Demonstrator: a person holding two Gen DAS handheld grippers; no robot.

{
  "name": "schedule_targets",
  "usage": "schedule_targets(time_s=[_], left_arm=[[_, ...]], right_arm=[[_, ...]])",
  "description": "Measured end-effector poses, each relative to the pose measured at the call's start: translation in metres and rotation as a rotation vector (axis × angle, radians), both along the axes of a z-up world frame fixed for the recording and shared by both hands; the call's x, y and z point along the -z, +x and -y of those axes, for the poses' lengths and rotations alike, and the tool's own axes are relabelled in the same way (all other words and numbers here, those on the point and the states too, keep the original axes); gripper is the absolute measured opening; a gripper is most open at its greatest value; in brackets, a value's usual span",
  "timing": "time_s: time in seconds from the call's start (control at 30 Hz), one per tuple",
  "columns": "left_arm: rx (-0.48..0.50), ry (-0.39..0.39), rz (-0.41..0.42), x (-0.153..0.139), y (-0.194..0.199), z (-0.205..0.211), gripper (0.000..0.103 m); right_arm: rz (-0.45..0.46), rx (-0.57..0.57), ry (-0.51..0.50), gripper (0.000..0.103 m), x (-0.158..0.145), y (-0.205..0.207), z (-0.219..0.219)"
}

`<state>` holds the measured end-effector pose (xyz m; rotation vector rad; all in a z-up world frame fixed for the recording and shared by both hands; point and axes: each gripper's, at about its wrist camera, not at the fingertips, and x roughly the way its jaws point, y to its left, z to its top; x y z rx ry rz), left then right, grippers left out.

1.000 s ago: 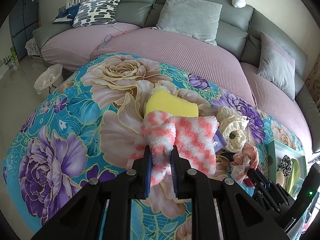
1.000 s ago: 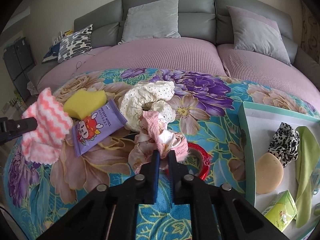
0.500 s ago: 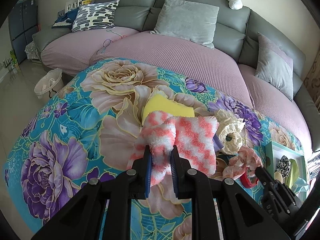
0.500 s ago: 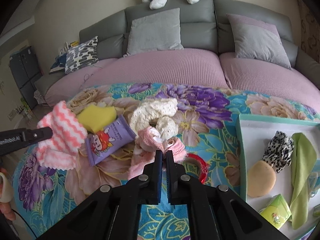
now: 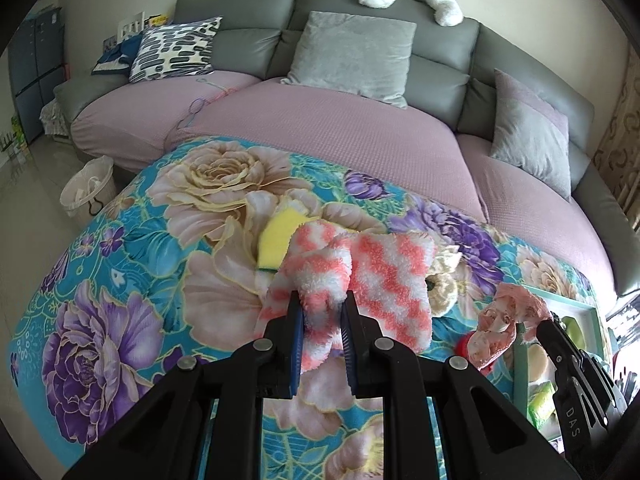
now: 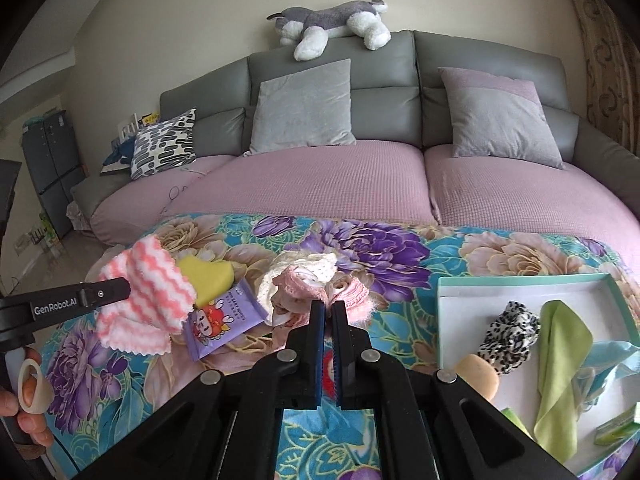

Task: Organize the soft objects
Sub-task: 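Carry the striped towel and pink lace cloth over the tray with both tools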

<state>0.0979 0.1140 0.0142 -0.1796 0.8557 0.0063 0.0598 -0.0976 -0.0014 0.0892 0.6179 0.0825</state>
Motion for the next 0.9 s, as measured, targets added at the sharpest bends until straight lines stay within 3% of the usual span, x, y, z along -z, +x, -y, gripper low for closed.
schedule_targets(time_s=[0.4, 0.9], left_arm=[[0.129, -0.015, 0.02, -0.01, 0.0, 0.065, 0.018], [0.369, -0.057, 0.056, -0.012, 0.004, 0.187, 0.018]], right_arm=[[0.012, 0.219, -0.018, 0.003, -0.013, -0.021, 0.087], [0.034, 0.477, 0.024, 0.003, -0.022, -0.056, 0.199]])
